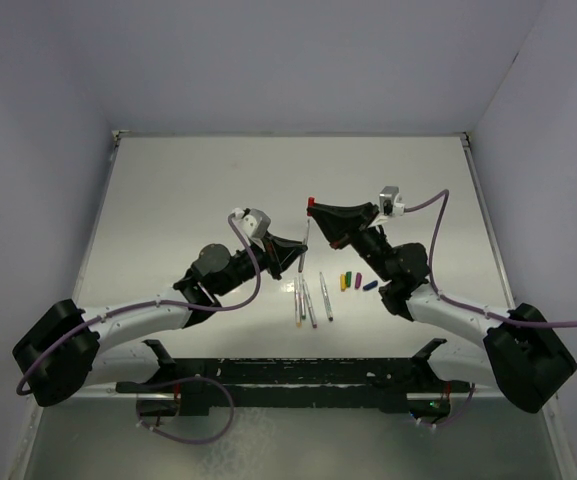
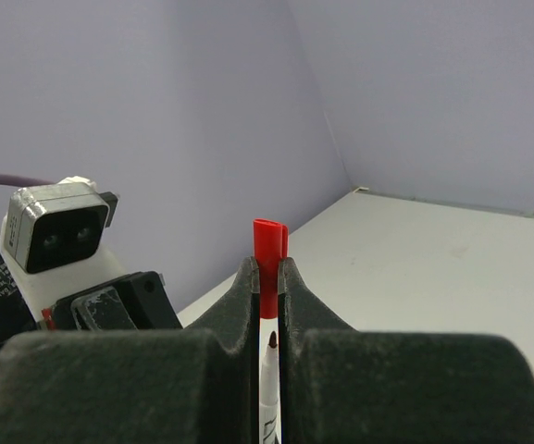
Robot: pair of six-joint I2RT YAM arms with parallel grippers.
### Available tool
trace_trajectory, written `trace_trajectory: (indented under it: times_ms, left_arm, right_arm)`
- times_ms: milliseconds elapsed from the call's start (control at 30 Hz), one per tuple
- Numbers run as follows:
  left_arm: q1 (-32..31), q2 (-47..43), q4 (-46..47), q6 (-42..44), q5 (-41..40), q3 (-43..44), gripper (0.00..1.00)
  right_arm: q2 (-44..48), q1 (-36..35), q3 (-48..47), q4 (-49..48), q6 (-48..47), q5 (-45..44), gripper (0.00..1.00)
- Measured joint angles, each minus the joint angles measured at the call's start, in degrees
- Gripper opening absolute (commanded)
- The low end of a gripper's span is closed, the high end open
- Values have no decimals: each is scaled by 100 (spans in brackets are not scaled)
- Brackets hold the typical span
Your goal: Insert the pens into the pen caps
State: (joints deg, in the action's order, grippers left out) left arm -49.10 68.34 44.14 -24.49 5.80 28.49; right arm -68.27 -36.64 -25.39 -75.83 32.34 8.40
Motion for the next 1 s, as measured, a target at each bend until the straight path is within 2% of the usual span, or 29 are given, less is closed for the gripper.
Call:
trace_trajectory:
  times_ms: [1000]
  left_arm:
    - [0, -76, 90, -2, 46, 0, 0]
  right_arm:
    - [0, 0, 2, 2, 2, 42, 0]
